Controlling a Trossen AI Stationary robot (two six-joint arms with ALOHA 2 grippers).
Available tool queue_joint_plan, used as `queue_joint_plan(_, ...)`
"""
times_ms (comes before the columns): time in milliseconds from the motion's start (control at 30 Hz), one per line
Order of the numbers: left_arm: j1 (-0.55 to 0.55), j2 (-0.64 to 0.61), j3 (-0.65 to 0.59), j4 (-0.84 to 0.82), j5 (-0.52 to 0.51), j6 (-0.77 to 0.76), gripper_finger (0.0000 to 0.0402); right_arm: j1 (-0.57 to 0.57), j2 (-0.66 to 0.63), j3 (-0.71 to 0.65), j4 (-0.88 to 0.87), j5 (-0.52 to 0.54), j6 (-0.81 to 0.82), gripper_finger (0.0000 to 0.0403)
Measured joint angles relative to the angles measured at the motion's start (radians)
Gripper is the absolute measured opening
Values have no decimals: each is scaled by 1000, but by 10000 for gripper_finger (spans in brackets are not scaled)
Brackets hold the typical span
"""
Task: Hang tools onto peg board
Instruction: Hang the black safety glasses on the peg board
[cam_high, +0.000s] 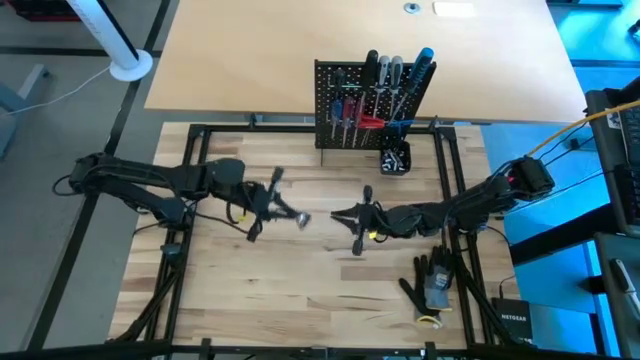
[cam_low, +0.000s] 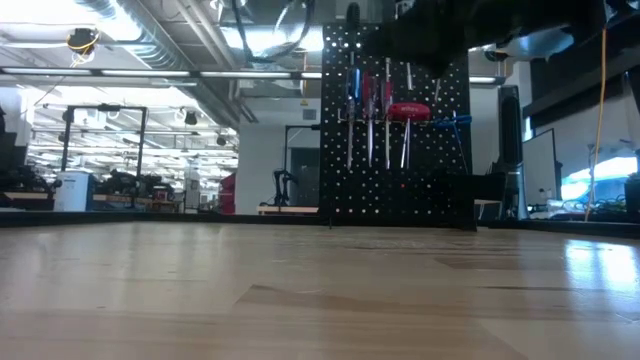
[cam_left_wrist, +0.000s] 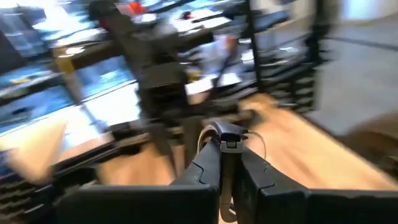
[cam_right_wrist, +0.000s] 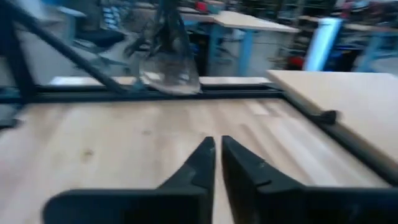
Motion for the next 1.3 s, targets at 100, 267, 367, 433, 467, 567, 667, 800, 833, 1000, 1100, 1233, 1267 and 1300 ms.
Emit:
queue_joint_plan(100, -4, 15, -28, 28, 120, 1, 6, 0, 21, 1, 70, -98, 13, 77)
queue_joint_plan(267, 19, 40, -75, 70, 238, 3, 4, 0, 69, 55, 132, -267, 2, 161)
queue_joint_plan(367, 26, 60, -86, 120, 294, 3, 5, 0, 111, 98, 129, -278, -69, 196)
queue_joint_plan(433, 24, 71, -86, 139, 305, 17, 5, -2, 139, 129, 129, -279, -105, 209)
queue_joint_plan(467, 24, 78, -86, 146, 311, 21, 5, -8, 151, 144, 127, -289, -121, 213)
queue_joint_plan(567, 24, 83, -87, 141, 327, 27, 4, -27, 169, 182, 95, -344, -136, 216)
queue_joint_plan(667, 25, 82, -86, 153, 333, 27, 5, -47, 172, 191, 69, -396, -124, 209)
queue_joint_plan(800, 25, 82, -86, 168, 334, 45, 6, -62, 172, 191, 69, -478, -97, 190)
queue_joint_plan(833, 28, 82, -86, 167, 335, 49, 5, -62, 172, 191, 68, -483, -94, 185)
queue_joint_plan(1000, 33, 82, -86, 202, 334, 50, 6, -59, 174, 191, 65, -489, -95, 159)
queue_joint_plan(1100, 33, 82, -86, 226, 335, 48, 8, -59, 196, 191, 84, -489, -97, 149)
queue_joint_plan(1233, 33, 82, -86, 233, 335, 49, 4, -60, 234, 191, 138, -502, -115, 139)
queue_joint_plan(1267, 33, 82, -86, 232, 335, 48, 4, -59, 238, 191, 143, -505, -117, 137)
queue_joint_plan(1300, 33, 82, -86, 231, 334, 45, 5, -59, 239, 191, 140, -505, -118, 135)
